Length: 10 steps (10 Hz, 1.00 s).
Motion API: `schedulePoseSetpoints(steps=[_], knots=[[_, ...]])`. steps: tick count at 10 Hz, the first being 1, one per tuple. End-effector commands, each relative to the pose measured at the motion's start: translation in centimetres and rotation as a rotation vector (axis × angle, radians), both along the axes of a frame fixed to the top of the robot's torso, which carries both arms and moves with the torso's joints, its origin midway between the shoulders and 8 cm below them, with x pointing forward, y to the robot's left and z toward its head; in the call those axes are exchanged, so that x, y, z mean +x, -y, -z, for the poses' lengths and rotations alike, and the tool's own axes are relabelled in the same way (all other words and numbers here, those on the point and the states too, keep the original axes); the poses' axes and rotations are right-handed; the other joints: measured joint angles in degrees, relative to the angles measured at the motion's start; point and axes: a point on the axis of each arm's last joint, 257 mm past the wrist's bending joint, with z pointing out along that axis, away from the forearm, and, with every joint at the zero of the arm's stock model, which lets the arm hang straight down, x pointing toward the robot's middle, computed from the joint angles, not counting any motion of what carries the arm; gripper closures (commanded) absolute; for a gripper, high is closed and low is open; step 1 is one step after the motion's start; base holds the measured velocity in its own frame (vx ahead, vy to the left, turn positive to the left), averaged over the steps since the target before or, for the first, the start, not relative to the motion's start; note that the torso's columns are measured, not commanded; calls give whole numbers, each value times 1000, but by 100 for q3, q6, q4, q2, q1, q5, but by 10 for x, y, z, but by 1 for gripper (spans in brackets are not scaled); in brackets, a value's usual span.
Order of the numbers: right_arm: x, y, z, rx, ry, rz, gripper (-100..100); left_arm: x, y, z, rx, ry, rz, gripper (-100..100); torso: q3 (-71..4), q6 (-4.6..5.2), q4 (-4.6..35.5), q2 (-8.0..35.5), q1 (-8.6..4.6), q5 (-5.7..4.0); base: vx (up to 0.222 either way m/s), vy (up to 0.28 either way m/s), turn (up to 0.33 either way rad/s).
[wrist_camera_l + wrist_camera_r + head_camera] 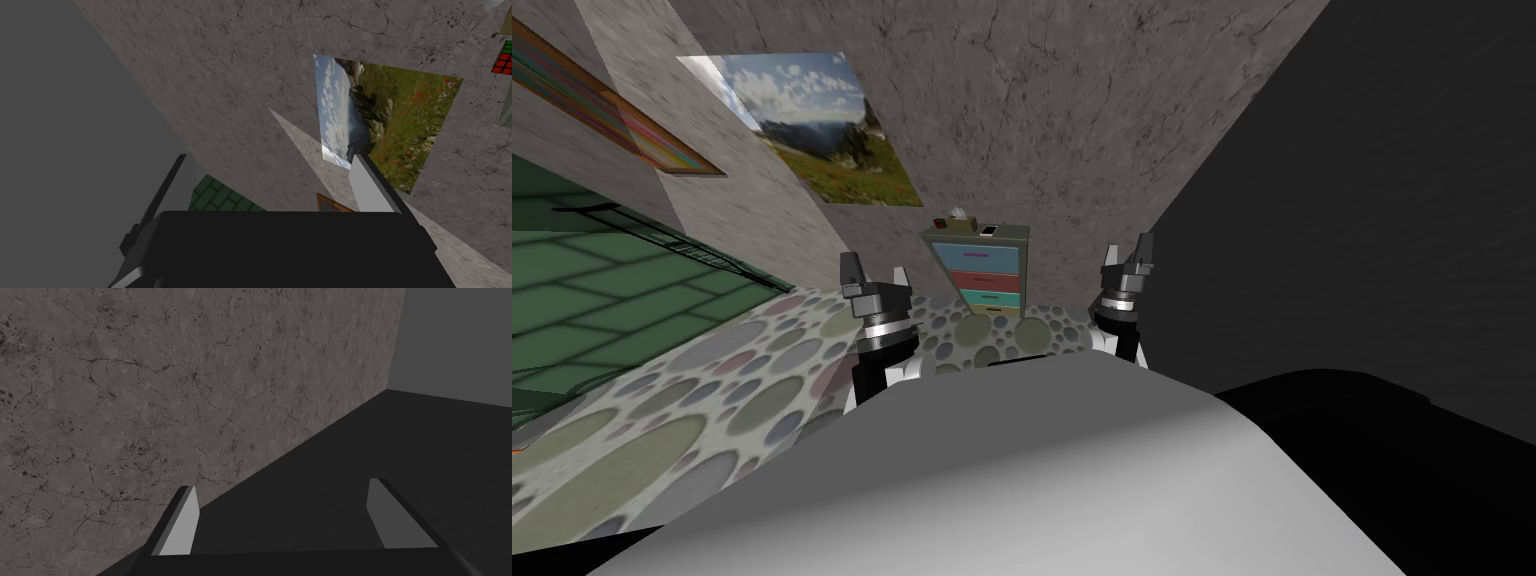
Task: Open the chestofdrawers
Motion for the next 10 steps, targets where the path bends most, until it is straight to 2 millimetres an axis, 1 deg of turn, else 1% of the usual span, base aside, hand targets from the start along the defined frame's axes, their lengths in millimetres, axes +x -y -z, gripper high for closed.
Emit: schedulePoseSetpoints(steps=[1, 3, 9, 10], knots=[[0, 0, 0, 0, 0, 0, 0, 0, 0, 0, 0, 0, 0, 0, -467, 0, 235, 232, 0, 0, 0, 0, 0], [0, 0, 0, 0, 0, 0, 0, 0, 0, 0, 0, 0, 0, 0, -2014, 0, 1006, 1003, 0, 0, 0, 0, 0], [0, 0, 0, 0, 0, 0, 0, 0, 0, 0, 0, 0, 0, 0, -7073, 0, 3537, 3539, 0, 0, 0, 0, 0], [0, 0, 0, 0, 0, 0, 0, 5, 5, 3, 34, -21, 21, -100, -7919, 0, 3960, 3962, 0, 0, 38, -1, -45]])
